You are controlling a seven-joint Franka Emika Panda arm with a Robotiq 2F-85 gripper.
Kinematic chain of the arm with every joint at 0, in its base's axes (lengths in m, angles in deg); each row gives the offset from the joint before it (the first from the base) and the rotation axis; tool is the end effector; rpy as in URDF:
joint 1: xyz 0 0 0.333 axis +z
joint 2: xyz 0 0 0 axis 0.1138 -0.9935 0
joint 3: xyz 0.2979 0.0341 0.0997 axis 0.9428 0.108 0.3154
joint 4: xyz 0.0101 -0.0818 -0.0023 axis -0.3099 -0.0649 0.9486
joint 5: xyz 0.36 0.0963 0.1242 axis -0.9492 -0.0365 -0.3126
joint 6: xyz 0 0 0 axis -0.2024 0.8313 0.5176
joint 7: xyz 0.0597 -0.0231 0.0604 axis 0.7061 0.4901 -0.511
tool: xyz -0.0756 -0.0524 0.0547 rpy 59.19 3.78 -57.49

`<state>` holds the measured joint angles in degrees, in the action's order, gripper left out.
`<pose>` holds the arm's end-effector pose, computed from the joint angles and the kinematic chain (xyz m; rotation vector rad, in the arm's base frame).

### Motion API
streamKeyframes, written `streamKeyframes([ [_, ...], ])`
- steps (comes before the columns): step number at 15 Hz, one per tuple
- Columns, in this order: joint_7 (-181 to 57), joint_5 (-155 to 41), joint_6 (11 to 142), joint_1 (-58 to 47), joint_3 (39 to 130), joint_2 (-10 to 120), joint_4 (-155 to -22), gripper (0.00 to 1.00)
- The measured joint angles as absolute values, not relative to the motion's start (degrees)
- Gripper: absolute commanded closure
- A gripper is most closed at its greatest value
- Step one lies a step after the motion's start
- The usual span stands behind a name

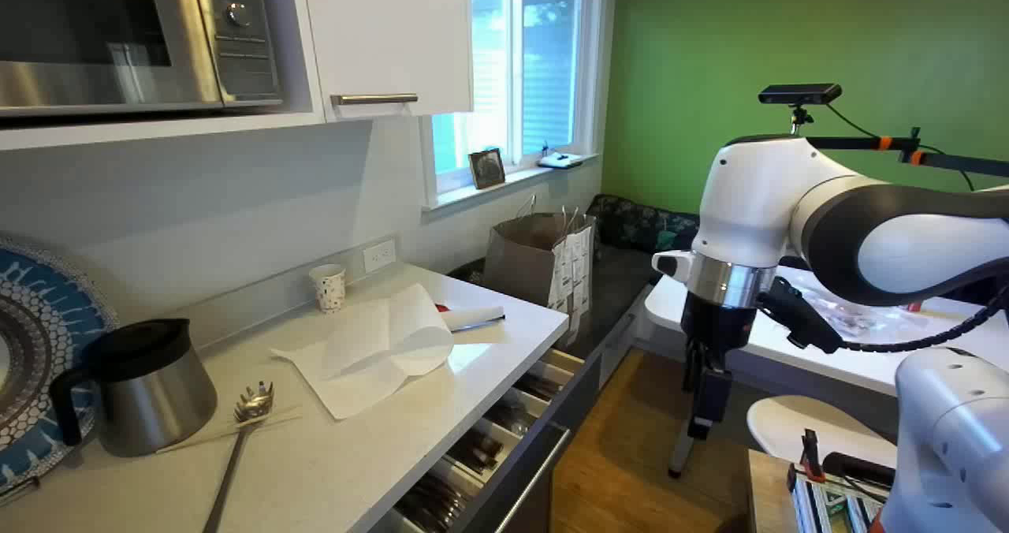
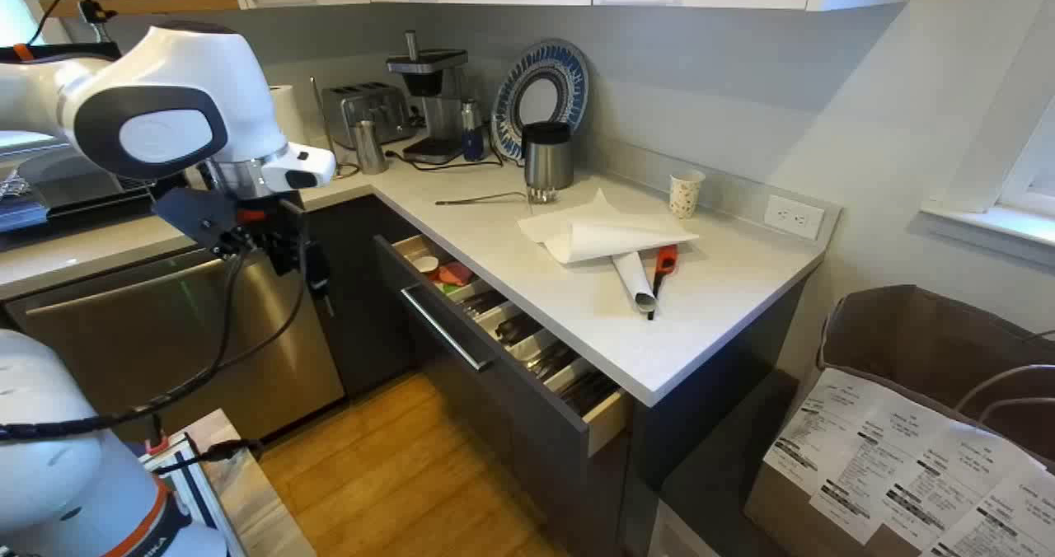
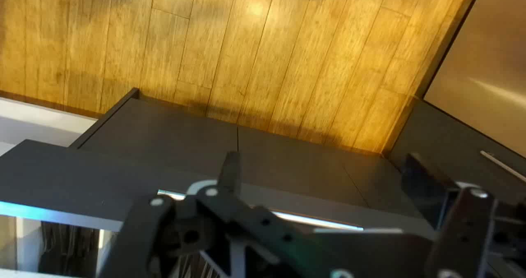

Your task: Open the drawer

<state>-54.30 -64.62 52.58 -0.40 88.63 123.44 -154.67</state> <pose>0.2863 0.0378 0.4590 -3.0591 -0.2117 -0.0964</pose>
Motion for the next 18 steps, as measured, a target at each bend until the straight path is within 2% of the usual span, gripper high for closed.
streamKeyframes([
  [18,-54.30,-64.55,54.27,-0.78,88.62,122.06,-155.43,0.00],
])
